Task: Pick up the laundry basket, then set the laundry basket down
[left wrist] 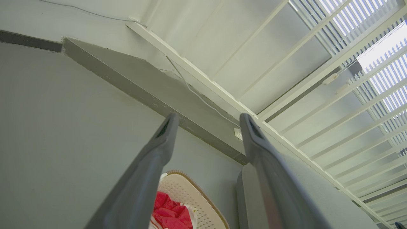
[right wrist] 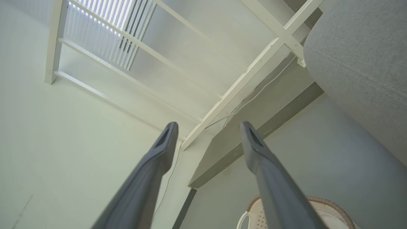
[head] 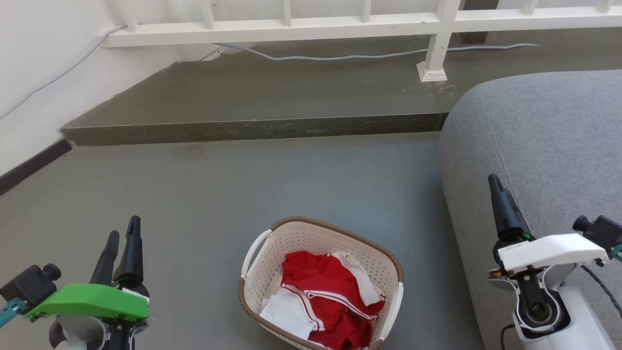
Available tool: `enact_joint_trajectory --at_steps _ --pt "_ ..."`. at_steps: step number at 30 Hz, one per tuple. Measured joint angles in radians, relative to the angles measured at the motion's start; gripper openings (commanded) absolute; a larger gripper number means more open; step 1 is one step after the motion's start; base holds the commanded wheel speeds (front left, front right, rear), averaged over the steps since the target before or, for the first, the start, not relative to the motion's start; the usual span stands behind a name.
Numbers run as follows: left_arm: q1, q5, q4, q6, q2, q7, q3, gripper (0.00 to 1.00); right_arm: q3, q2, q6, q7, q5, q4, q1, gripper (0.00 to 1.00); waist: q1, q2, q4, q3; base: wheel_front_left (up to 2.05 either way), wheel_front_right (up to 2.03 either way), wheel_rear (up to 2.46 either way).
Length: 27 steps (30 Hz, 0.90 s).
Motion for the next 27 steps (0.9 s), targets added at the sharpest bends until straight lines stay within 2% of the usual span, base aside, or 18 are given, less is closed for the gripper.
enact_joint_trajectory --at_steps 17,21,27 --pt "-0.001 0.253 -0.033 0.003 -0.013 -0.056 -0.010 1.00 0.057 -0.004 -0.011 -0.053 -0.277 -0.016 -0.021 1.00 0.0000 0.0000 -0.003 0.004 0.00 0.00 0.00" --pt "-0.001 0.309 -0.037 0.003 -0.019 -0.067 -0.010 1.00 0.063 0.000 -0.027 -0.068 -0.335 -0.017 -0.021 1.00 0.0000 0.0000 -0.004 0.005 0.00 0.00 0.00" --pt "-0.001 0.394 -0.046 0.003 -0.026 -0.093 -0.011 1.00 0.077 0.002 -0.028 -0.088 -0.422 -0.017 -0.022 1.00 0.0000 0.0000 -0.006 0.008 0.00 0.00 0.00"
